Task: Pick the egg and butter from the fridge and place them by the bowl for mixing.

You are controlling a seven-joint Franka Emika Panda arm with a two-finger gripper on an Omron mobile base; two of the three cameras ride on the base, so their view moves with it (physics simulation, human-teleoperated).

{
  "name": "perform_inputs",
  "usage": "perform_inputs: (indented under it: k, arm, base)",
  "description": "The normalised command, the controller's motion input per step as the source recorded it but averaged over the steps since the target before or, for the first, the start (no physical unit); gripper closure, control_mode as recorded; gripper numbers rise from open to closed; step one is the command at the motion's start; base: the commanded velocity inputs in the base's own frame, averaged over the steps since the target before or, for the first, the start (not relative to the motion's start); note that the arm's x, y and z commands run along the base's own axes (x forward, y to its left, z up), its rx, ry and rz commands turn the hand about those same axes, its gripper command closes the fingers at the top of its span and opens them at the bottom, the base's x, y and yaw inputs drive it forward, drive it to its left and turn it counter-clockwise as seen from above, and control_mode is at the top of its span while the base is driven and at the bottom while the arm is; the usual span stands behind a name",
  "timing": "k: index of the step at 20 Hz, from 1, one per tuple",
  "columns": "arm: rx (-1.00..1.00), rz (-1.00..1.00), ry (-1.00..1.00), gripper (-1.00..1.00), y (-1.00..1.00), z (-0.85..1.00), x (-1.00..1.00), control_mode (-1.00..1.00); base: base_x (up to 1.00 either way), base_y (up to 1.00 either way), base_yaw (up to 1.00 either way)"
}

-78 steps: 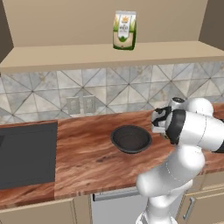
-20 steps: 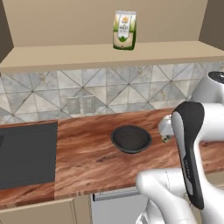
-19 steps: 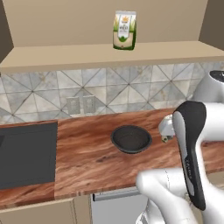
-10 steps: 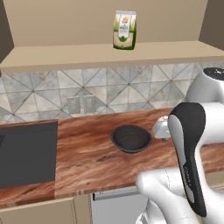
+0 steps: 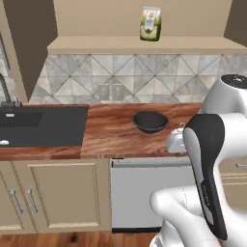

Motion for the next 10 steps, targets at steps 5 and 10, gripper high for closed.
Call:
perform_inputs:
  k: [5,10]
  arm:
    - [0.0,0.0,0.0,-1.0,0.0,0.0,0.0,1.0]
    - [0.0,0.0,0.0,-1.0,0.0,0.0,0.0,1.0]
  base:
    - [-0.22,0.0,1.0]
    - [-0.14,0.0,1.0]
